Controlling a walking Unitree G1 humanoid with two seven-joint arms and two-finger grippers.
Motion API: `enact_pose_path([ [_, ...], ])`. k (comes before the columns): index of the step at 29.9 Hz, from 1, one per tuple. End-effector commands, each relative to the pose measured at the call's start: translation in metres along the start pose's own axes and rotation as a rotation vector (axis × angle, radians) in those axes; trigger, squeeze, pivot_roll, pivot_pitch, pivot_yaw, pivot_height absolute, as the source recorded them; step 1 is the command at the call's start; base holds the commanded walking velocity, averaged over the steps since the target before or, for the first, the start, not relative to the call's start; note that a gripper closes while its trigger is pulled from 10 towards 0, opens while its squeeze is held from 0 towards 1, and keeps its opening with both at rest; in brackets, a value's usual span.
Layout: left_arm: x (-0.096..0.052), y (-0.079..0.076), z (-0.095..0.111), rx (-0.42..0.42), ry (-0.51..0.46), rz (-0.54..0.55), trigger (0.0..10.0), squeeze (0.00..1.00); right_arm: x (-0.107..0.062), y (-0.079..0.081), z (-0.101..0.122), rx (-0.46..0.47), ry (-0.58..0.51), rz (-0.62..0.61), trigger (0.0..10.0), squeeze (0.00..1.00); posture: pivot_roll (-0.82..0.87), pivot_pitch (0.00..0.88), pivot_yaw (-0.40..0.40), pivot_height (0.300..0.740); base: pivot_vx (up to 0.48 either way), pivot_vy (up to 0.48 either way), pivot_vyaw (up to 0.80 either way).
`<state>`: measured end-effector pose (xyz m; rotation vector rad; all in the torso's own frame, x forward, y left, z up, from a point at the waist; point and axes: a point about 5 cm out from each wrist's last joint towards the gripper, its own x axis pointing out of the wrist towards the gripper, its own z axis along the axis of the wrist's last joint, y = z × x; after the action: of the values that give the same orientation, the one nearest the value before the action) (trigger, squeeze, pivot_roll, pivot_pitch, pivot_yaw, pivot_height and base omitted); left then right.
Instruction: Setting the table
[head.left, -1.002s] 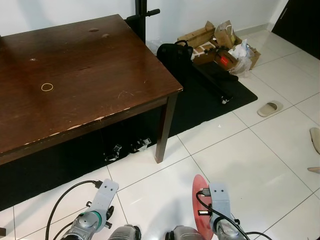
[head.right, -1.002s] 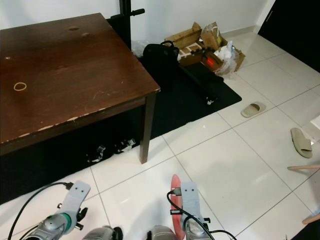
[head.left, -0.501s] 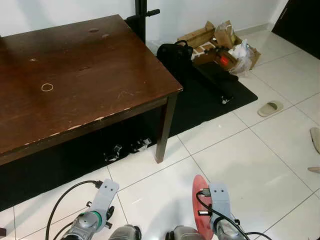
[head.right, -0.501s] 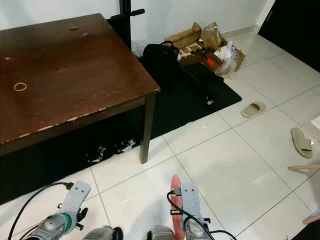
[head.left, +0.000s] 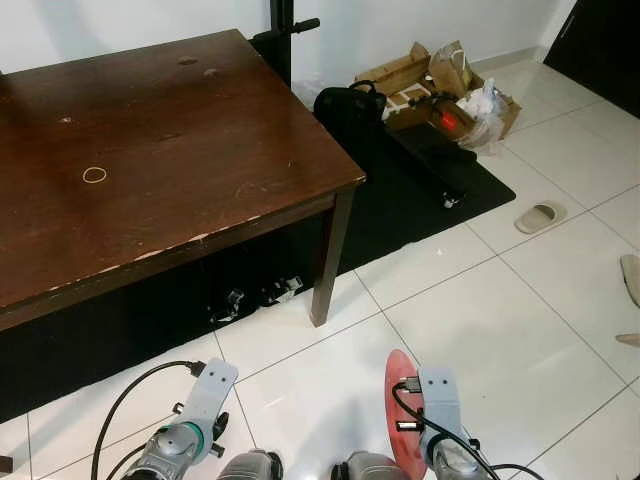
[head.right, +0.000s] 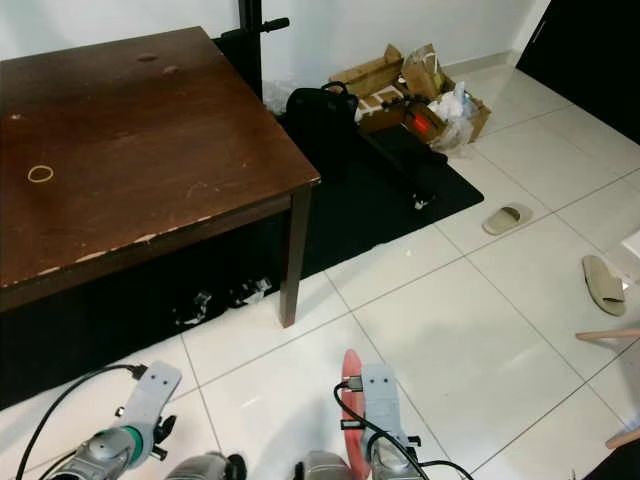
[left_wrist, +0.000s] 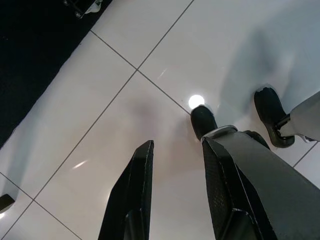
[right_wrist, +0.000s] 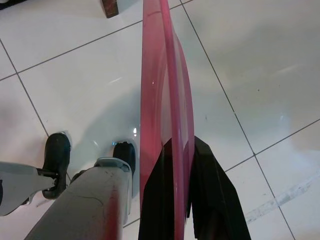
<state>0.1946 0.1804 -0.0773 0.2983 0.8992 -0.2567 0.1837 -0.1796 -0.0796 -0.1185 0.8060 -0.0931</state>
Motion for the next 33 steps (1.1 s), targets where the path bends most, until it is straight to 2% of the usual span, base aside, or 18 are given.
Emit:
enact_pose_path([
  [1, 0.0002, -0.0027, -0.0011, 0.002, 0.007, -0.01, 10.0, 0.0, -0.0011, -0.0005, -0.0038, 0.001, 0.012, -0.006, 10.0, 0.0, -0.09, 0.0, 0.033, 0.74, 0.0, 0.0, 0.0],
  [20, 0.0003, -0.003, -0.0008, 0.0, 0.006, -0.01, 10.0, 0.0, -0.0008, 0.0, -0.0026, 0.001, 0.009, -0.009, 10.0, 0.0, -0.1, 0.0, 0.032, 0.74, 0.0, 0.0, 0.0],
  [33, 0.0018, -0.0015, 0.0073, 0.003, -0.015, -0.01, 10.0, 0.0, -0.0001, 0.001, -0.0002, 0.003, 0.002, -0.009, 10.0, 0.0, -0.09, 0.0, 0.032, 0.74, 0.0, 0.0, 0.0],
])
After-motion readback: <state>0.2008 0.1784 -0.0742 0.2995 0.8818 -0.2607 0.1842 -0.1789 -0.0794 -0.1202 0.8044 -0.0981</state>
